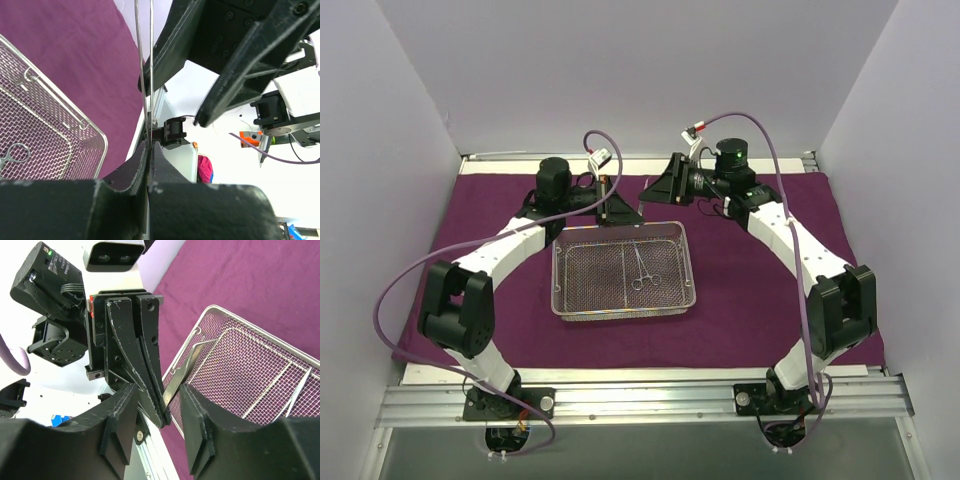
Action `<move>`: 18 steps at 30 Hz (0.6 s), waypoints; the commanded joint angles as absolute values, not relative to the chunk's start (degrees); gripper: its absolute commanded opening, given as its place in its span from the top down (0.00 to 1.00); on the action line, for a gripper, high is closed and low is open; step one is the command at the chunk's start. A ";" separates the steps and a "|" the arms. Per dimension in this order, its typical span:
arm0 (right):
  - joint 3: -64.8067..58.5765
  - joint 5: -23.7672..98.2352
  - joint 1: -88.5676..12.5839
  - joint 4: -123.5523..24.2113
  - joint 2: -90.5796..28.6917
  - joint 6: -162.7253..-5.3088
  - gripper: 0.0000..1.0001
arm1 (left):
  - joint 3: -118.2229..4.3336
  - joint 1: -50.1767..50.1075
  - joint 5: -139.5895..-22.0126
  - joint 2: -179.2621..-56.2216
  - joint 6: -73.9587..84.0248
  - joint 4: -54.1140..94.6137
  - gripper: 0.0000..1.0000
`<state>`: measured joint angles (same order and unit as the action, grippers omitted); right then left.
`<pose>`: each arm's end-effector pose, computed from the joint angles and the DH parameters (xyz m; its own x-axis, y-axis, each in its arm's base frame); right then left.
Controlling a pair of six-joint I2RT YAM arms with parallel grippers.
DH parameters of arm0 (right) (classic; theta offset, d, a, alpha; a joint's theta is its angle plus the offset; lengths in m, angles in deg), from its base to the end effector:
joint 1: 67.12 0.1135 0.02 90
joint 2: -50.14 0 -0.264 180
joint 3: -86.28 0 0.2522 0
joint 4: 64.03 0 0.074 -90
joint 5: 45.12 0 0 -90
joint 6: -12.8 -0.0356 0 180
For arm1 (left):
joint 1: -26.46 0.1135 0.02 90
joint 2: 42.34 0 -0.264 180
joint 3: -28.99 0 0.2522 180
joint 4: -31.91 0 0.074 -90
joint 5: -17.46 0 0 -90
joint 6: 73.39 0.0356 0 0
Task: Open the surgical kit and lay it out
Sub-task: Place the medical item in the surgical kit.
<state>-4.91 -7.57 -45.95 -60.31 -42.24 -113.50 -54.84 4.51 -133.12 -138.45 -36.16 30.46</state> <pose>0.3427 0.1630 0.3638 -0.6307 0.1427 -0.7628 -0.7238 0.2464 0.6445 0.3440 -0.1721 0.3006 -0.9043 -0.0572 -0.4231 0.4106 0.1549 -0.8985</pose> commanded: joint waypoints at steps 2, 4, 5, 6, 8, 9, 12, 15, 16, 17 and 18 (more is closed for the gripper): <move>-4.56 -9.79 -46.81 -64.68 -42.41 -114.99 0.63 | -54.74 3.53 -135.82 -138.05 -38.49 37.39 0.98; -4.82 -10.14 -47.16 -63.63 -42.59 -114.82 0.64 | -54.56 3.61 -135.39 -137.87 -38.67 37.57 0.98; -4.65 -10.14 -47.52 -62.93 -42.33 -114.65 0.64 | -54.65 3.61 -135.38 -137.79 -38.58 37.57 0.98; -4.47 -10.14 -47.61 -62.92 -42.06 -114.47 0.64 | -54.74 3.61 -135.29 -137.78 -38.58 37.57 0.98; -4.30 -10.23 -47.61 -62.49 -41.71 -113.86 0.64 | -54.82 3.61 -135.12 -137.87 -38.49 37.57 0.98; -4.30 -10.32 -47.69 -62.05 -41.71 -113.77 0.64 | -54.82 3.53 -135.12 -137.96 -38.49 37.57 0.98; -4.39 -10.15 -47.78 -61.69 -41.62 -113.68 0.64 | -54.83 3.53 -135.21 -138.22 -38.41 37.39 0.98; -4.30 -9.88 -47.78 -62.31 -41.80 -114.20 0.64 | -54.82 3.18 -135.38 -138.31 -38.23 37.31 0.98; -4.21 -9.88 -47.78 -62.31 -41.97 -114.38 0.64 | -54.82 3.09 -135.47 -138.31 -38.23 37.31 0.98; -4.21 -10.14 -47.78 -62.31 -42.15 -114.38 0.64 | -54.74 3.09 -135.47 -138.23 -38.23 37.31 0.98; -4.21 -10.23 -47.78 -62.31 -42.15 -114.55 0.65 | -54.82 3.09 -135.38 -137.96 -38.14 37.22 0.98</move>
<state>-4.71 -8.55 -47.33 -60.33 -42.37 -114.55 -54.55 3.50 -134.03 -138.47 -38.54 33.89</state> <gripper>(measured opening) 0.357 0.039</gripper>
